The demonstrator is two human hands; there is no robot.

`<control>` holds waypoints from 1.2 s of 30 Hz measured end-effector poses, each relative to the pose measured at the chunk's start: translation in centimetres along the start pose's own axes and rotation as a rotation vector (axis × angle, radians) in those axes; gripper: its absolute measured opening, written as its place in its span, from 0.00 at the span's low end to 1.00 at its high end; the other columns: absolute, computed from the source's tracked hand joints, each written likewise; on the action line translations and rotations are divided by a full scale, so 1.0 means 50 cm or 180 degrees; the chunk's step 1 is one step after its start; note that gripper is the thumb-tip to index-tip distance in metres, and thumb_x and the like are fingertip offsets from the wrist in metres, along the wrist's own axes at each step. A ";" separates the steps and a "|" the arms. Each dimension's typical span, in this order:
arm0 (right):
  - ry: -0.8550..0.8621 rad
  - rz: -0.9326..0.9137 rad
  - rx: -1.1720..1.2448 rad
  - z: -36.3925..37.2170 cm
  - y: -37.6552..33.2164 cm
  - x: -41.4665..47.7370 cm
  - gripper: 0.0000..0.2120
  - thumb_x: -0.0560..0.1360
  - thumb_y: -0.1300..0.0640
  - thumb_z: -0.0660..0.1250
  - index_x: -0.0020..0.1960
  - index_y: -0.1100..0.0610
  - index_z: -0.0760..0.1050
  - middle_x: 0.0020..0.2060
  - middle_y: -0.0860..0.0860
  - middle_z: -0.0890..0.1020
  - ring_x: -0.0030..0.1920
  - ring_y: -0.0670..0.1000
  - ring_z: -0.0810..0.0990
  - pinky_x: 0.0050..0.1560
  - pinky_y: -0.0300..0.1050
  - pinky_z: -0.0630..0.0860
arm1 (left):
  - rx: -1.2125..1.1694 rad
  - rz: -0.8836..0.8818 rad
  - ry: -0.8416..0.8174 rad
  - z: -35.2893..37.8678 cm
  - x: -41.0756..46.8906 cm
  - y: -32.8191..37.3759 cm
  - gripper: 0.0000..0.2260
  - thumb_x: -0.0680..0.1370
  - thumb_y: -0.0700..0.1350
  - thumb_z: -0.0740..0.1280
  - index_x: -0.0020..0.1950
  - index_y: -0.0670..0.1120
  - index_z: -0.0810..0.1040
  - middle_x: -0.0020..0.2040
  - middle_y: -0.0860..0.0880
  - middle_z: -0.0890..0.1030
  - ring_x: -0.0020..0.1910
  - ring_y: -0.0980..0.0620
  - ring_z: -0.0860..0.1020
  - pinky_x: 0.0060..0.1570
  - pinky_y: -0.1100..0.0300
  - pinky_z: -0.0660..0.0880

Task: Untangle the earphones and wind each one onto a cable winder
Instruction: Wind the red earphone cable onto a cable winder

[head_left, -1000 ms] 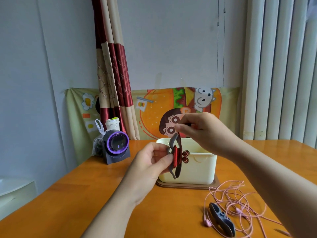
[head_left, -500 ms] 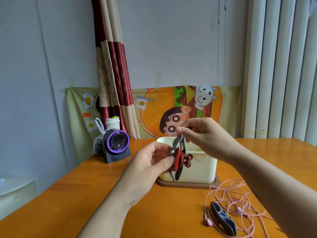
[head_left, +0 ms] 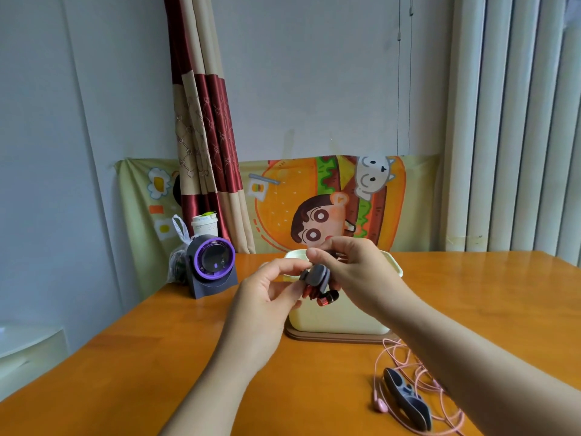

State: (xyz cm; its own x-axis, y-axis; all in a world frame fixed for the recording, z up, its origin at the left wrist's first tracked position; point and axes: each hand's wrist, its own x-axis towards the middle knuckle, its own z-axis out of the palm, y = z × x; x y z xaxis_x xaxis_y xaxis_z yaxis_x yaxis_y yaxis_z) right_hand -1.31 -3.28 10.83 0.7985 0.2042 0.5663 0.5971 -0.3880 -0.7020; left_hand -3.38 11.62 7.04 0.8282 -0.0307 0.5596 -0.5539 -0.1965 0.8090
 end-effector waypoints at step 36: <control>-0.0755 0.0446 0.0776 -0.033 -0.026 -0.027 0.05 0.73 0.54 0.69 0.43 0.55 0.81 0.32 0.46 0.81 0.34 0.39 0.75 0.36 0.33 0.71 | -0.2743 -0.0400 0.0515 0.035 -0.026 0.021 0.10 0.69 0.38 0.65 0.48 0.45 0.81 0.41 0.50 0.84 0.42 0.55 0.83 0.48 0.55 0.78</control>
State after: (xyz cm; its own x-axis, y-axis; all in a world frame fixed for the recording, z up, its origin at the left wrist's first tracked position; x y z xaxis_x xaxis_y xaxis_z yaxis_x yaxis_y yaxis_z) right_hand -3.30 -4.55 11.68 0.8523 0.3781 0.3614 0.4584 -0.2072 -0.8643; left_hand -4.91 9.73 6.85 0.9011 0.0934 0.4233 -0.3854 0.6196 0.6838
